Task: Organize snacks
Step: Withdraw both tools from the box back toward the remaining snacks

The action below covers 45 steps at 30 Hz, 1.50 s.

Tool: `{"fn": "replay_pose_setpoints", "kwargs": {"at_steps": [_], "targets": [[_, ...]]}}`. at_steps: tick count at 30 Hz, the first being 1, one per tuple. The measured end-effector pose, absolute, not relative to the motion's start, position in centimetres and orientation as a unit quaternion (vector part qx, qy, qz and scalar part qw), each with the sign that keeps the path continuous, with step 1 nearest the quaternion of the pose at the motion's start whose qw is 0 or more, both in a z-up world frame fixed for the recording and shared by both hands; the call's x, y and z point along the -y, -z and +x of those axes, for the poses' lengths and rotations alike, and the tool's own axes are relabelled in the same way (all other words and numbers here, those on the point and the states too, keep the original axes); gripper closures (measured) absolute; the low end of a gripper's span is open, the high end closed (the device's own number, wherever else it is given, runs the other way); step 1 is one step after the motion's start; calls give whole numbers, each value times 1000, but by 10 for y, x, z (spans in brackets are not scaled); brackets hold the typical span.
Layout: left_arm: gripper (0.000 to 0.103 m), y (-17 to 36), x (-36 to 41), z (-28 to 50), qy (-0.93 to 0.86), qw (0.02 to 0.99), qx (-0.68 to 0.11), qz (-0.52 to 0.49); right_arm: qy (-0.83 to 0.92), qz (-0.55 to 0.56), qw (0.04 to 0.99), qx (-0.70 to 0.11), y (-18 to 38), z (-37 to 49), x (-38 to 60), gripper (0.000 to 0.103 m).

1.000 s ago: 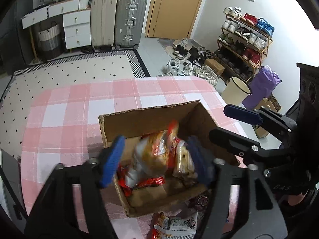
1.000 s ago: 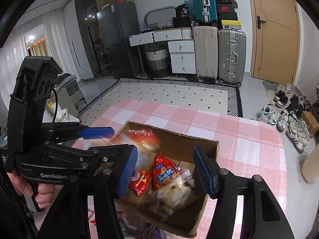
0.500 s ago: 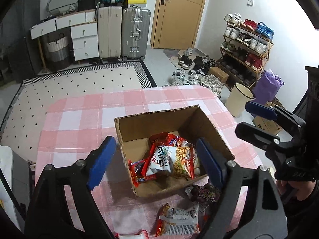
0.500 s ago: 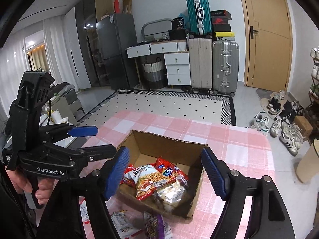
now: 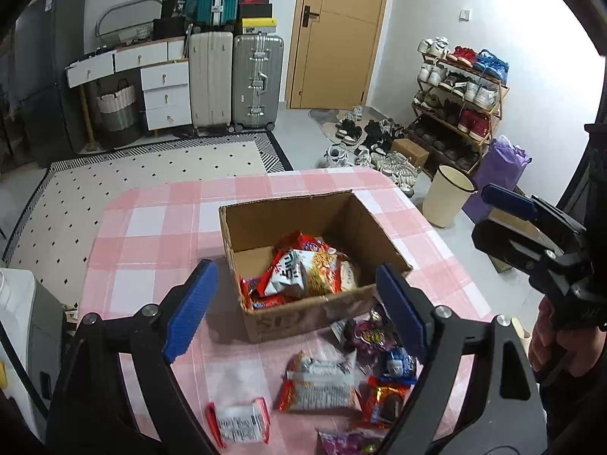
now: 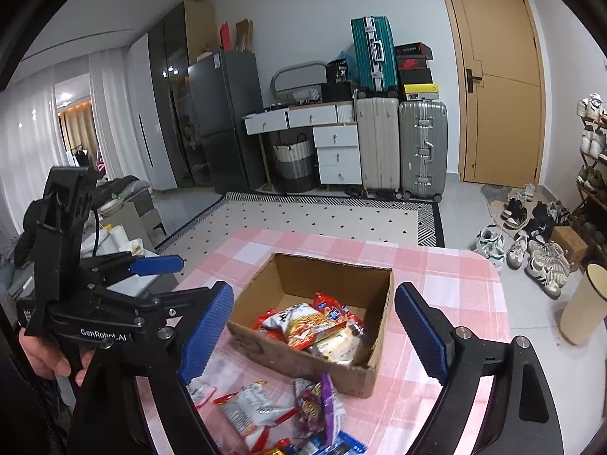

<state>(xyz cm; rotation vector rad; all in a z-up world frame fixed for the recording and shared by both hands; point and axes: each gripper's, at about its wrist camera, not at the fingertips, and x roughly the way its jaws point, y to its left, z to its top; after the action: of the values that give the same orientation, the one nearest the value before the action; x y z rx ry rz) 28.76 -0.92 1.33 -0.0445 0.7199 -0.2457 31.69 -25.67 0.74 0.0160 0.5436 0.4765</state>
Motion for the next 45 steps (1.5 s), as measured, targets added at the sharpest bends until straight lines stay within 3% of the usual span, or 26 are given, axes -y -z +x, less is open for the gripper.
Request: {"fn": "replay_pose_setpoints", "kwargs": {"at_steps": [8,24,45], "targets": [[2,-26,11,235,115,939,-324,-21,-232,10,940,-250,-17,270,259,9],[1,-13,15,151,121,942,-311,-20,-238,13,943,-234,-8,182,265,4],[1,97,24,123,150,901,-404,-56,-231,37,933,-274,55,116,266,1]]}}
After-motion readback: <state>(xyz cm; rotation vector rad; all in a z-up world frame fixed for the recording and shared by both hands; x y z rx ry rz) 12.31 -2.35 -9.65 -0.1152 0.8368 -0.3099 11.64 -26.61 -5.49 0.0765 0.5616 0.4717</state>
